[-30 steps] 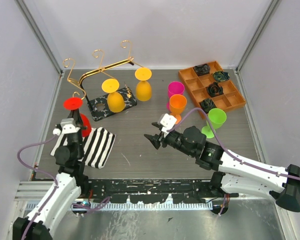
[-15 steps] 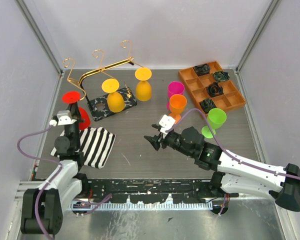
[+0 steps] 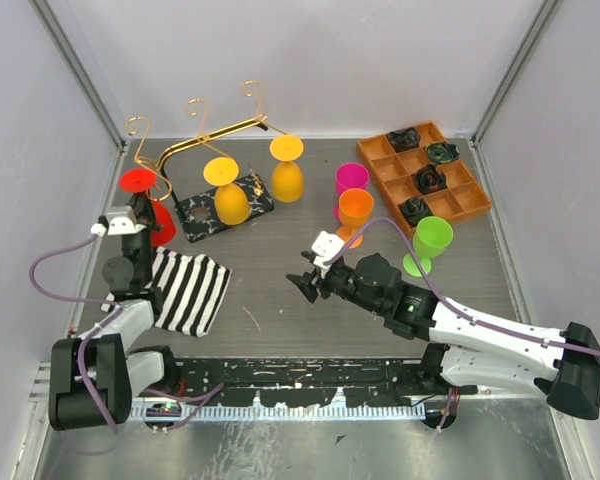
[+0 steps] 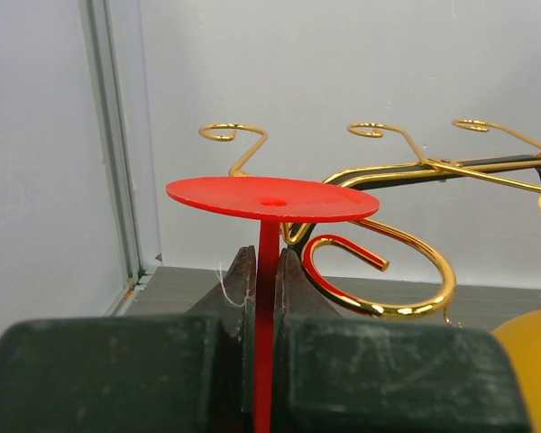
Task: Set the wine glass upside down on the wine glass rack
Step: Turn the wine glass upside down at the wine rack.
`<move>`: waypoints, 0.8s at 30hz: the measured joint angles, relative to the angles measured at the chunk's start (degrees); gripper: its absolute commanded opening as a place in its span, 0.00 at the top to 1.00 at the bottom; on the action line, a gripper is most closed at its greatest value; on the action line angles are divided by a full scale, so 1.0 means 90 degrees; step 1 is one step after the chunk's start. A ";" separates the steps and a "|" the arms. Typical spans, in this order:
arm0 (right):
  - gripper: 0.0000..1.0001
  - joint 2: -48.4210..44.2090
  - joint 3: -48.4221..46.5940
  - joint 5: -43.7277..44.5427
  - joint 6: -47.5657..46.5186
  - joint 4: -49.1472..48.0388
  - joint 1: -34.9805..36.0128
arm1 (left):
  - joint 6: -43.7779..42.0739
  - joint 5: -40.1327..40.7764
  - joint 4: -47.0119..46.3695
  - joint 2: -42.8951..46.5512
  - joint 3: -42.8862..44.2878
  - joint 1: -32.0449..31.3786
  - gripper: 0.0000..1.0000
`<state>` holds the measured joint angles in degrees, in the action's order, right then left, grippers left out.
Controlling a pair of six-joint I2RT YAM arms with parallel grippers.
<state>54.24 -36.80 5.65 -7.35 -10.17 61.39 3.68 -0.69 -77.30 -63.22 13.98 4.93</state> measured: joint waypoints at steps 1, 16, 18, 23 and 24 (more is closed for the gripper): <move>0.38 0.0017 0.0000 0.0000 -0.0002 0.0000 0.0000 | 0.0000 -0.0049 -0.0005 -0.0073 0.0051 0.0034 1.00; 0.37 0.0022 0.0007 0.0002 -0.0029 0.0005 0.0000 | -0.0005 -0.0738 -0.0240 -0.0906 0.0471 0.0260 1.00; 0.37 0.0022 0.0007 0.0002 -0.0032 0.0010 0.0000 | 0.0000 -0.0879 -0.0228 -0.0971 0.0551 0.0257 1.00; 0.37 0.0022 0.0007 0.0005 -0.0053 0.0046 0.0000 | 0.0002 -0.1331 -0.0255 -0.1185 0.0741 0.0260 1.00; 0.37 0.0022 0.0007 0.0005 -0.0056 0.0049 0.0000 | 0.0002 -0.1394 -0.0265 -0.1197 0.0758 0.0262 1.00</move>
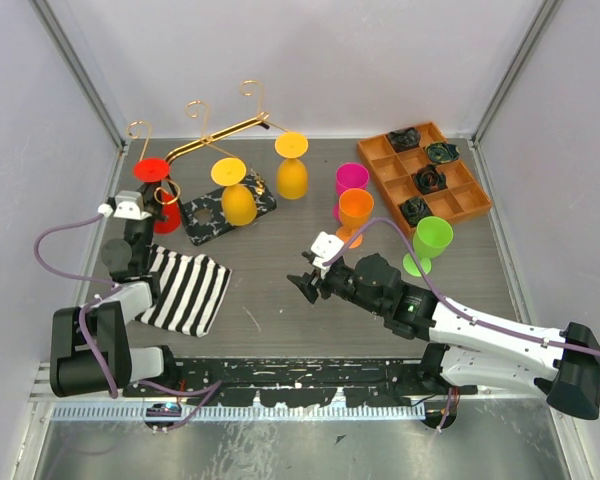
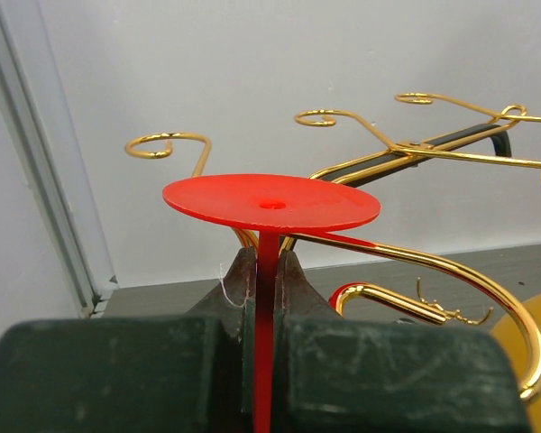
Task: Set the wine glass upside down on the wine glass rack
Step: Turn the wine glass upside down at the wine rack.
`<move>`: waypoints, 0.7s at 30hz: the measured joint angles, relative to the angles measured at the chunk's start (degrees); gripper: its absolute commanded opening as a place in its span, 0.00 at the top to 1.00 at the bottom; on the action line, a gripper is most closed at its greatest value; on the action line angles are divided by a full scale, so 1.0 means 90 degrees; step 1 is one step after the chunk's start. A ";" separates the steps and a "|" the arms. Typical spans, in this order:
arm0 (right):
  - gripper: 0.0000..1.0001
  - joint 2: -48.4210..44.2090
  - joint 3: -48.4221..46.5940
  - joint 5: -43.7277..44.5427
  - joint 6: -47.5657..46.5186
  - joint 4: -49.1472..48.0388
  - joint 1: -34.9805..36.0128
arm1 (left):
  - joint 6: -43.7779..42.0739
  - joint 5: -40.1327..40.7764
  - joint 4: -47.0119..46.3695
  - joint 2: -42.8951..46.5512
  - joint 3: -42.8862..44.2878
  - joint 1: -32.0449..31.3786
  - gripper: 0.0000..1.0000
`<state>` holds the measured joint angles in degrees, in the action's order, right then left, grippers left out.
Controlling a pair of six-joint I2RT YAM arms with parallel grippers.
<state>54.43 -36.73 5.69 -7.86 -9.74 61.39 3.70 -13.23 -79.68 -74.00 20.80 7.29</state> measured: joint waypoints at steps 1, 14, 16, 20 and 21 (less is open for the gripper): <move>0.37 0.0000 0.0000 0.0000 -0.0002 0.0002 0.0000 | 0.0002 -0.0070 -0.0019 -0.0005 0.0007 0.0002 1.00; 0.37 -0.0002 0.0000 0.0005 -0.0027 0.0083 0.0000 | 0.0102 -0.0862 -0.0289 -0.0005 -0.0034 0.0010 1.00; 0.37 -0.0002 0.0002 0.0005 -0.0034 0.0095 0.0000 | 0.0112 -0.0906 -0.0325 -0.0005 -0.0056 0.0010 1.00; 0.37 -0.0002 0.0002 0.0005 -0.0039 0.0102 0.0000 | 0.0165 -0.1110 -0.0435 0.0002 -0.0109 0.0010 1.00; 0.37 -0.0002 0.0002 0.0005 -0.0039 0.0114 0.0000 | 0.0172 -0.1161 -0.0457 0.0007 -0.0124 0.0010 1.00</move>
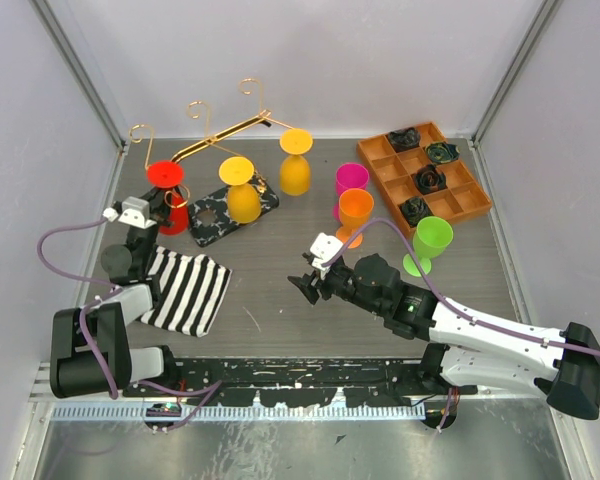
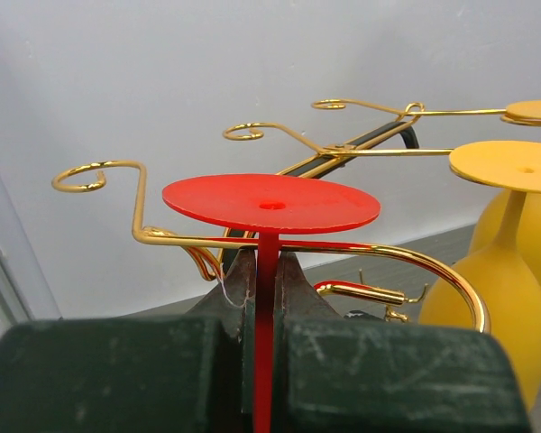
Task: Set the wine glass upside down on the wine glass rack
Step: Turn the wine glass upside down at the wine rack.
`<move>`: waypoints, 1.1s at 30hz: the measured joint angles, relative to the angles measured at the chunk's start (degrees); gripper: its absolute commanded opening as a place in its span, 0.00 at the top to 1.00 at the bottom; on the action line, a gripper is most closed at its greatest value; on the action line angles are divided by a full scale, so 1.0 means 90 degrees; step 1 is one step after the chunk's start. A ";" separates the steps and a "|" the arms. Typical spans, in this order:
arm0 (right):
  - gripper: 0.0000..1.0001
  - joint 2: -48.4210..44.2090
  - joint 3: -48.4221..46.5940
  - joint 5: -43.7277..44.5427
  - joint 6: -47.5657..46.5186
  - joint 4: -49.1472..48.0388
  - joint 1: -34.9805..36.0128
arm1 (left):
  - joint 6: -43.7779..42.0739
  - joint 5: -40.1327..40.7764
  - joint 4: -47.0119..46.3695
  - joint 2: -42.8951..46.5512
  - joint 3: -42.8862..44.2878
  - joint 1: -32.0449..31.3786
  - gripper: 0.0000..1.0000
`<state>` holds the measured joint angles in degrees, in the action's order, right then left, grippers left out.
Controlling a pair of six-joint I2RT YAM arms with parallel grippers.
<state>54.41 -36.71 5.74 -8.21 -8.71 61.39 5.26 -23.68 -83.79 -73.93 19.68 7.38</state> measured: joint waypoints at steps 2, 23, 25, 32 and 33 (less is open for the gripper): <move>0.37 0.0000 0.0000 -0.0002 0.0000 0.0012 0.0000 | 0.0022 -0.0078 -0.0036 0.0027 -0.0039 0.0000 1.00; 0.37 0.0000 0.0000 -0.0005 0.0007 0.0078 0.0000 | 0.0051 -0.0874 -0.0143 0.0163 -0.0413 -0.0131 1.00; 0.37 0.0000 0.0000 -0.0005 0.0007 0.0080 0.0000 | 0.0053 -0.0925 -0.0146 0.0163 -0.0413 -0.0143 1.00; 0.37 0.0000 0.0000 -0.0007 0.0024 0.0107 0.0000 | 0.0109 -0.1013 -0.0104 0.0374 -0.0520 -0.0257 1.00; 0.37 0.0000 0.0000 -0.0007 0.0024 0.0107 0.0000 | 0.0114 -0.1035 -0.0095 0.0435 -0.0571 -0.0287 1.00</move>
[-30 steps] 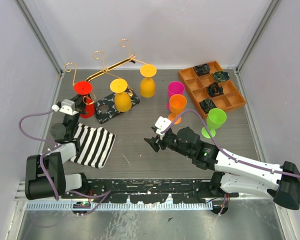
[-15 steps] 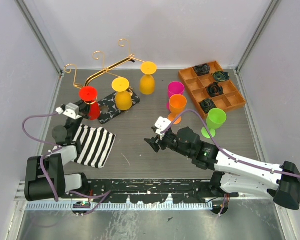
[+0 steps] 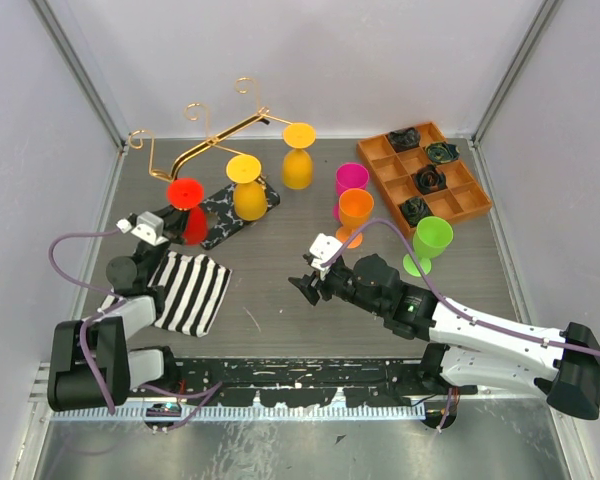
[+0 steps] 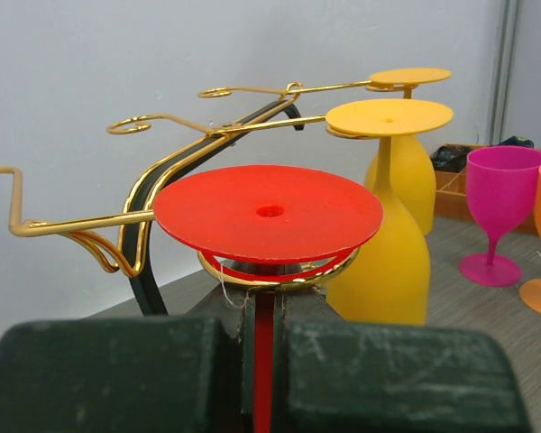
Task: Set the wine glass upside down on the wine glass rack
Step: Turn the wine glass upside down at the wine rack.
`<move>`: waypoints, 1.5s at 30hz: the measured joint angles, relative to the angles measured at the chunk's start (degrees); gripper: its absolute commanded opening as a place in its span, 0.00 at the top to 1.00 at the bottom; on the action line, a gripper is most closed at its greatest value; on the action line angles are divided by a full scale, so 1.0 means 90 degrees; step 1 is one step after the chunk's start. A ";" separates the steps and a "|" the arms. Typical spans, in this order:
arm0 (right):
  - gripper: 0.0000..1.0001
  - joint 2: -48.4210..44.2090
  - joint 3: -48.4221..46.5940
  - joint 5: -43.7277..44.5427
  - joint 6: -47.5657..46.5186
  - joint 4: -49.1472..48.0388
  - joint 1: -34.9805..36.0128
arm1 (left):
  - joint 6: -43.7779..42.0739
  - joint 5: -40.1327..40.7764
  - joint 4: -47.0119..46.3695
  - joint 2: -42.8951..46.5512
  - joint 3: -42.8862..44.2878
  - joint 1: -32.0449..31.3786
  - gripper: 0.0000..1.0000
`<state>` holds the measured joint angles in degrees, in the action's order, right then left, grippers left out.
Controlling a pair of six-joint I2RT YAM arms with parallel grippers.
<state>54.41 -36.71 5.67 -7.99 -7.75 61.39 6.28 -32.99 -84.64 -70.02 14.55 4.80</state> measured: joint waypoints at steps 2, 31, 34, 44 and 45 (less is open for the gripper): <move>0.37 0.0000 0.0000 -0.0002 0.0005 0.0002 0.0000 | 0.0007 -0.0022 0.0010 0.0068 -0.0046 -0.0044 1.00; 0.36 -0.0005 0.0000 -0.0121 0.0100 0.0010 0.0000 | 0.0146 0.0325 0.0998 0.1379 -0.0512 -0.0165 1.00; 0.36 -0.0005 0.0000 -0.0141 0.0100 0.0017 0.0000 | -0.0015 0.0323 0.0916 0.1273 -0.0503 -0.0165 1.00; 0.35 -0.0005 -0.0005 -0.0165 0.0092 0.0257 0.0000 | -0.0187 0.0083 0.0075 0.0469 -0.0345 -0.0170 1.00; 0.35 -0.0005 -0.0005 -0.0165 0.0092 0.0257 0.0000 | -0.0189 0.0066 0.0075 0.0476 -0.0345 -0.0170 1.00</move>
<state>54.37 -36.75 4.19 -7.16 -5.43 61.39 4.58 -32.40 -83.96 -65.73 11.44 3.27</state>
